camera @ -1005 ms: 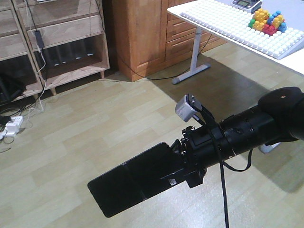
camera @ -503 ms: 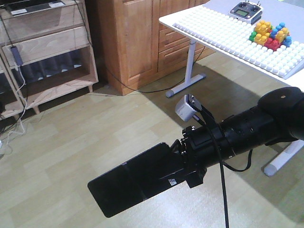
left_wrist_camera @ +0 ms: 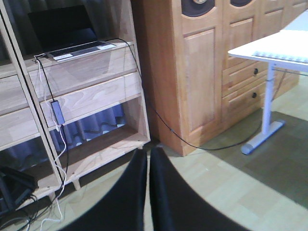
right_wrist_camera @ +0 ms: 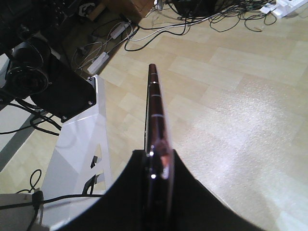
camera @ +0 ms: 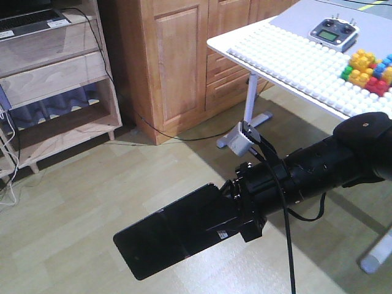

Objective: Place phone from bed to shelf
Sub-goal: 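Drive up to the wooden shelf holding the laptop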

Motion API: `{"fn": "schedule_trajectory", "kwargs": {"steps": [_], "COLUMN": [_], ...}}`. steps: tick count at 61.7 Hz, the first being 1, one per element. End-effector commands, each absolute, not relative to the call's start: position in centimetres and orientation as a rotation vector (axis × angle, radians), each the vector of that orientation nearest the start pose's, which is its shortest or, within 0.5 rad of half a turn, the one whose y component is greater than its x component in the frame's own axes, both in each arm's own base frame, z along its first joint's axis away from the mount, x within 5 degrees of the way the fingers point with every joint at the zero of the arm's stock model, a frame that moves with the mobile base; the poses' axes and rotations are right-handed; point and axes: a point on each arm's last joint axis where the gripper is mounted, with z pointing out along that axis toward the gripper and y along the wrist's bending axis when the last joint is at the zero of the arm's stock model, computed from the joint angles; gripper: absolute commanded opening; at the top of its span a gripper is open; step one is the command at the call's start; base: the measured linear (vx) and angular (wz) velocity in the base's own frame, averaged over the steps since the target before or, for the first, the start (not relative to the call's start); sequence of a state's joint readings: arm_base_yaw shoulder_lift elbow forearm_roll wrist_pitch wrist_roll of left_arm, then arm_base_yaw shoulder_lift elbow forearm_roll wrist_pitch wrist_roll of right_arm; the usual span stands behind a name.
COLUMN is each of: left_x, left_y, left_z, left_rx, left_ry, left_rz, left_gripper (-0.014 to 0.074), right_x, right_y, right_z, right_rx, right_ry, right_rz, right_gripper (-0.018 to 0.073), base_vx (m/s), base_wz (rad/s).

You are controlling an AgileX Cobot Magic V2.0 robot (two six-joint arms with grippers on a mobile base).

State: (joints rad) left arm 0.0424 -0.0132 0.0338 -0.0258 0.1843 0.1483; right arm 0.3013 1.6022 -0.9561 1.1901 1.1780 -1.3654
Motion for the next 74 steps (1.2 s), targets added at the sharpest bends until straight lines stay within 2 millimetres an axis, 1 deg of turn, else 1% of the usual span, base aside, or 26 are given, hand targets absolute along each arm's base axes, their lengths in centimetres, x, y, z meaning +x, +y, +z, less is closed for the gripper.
{"fn": "schedule_trajectory", "kwargs": {"steps": [1, 74], "left_x": [5.49, 5.49], "left_y": [0.18, 0.18], "left_z": [20.03, 20.03], "left_rx": [0.058, 0.058], "left_ry": [1.581, 1.581], "left_rz": [0.112, 0.112], "left_gripper": [0.0001, 0.0001], "right_x": [24.05, 24.05], "right_y": [16.09, 16.09], "right_z": [27.04, 27.04], "right_rx": [-1.231, -1.231], "right_ry": [1.97, 1.97], "right_rz": [1.433, 1.433], "right_gripper": [-0.0002, -0.0002], "base_vx": [0.41, 0.42], "base_wz": [0.12, 0.22]}}
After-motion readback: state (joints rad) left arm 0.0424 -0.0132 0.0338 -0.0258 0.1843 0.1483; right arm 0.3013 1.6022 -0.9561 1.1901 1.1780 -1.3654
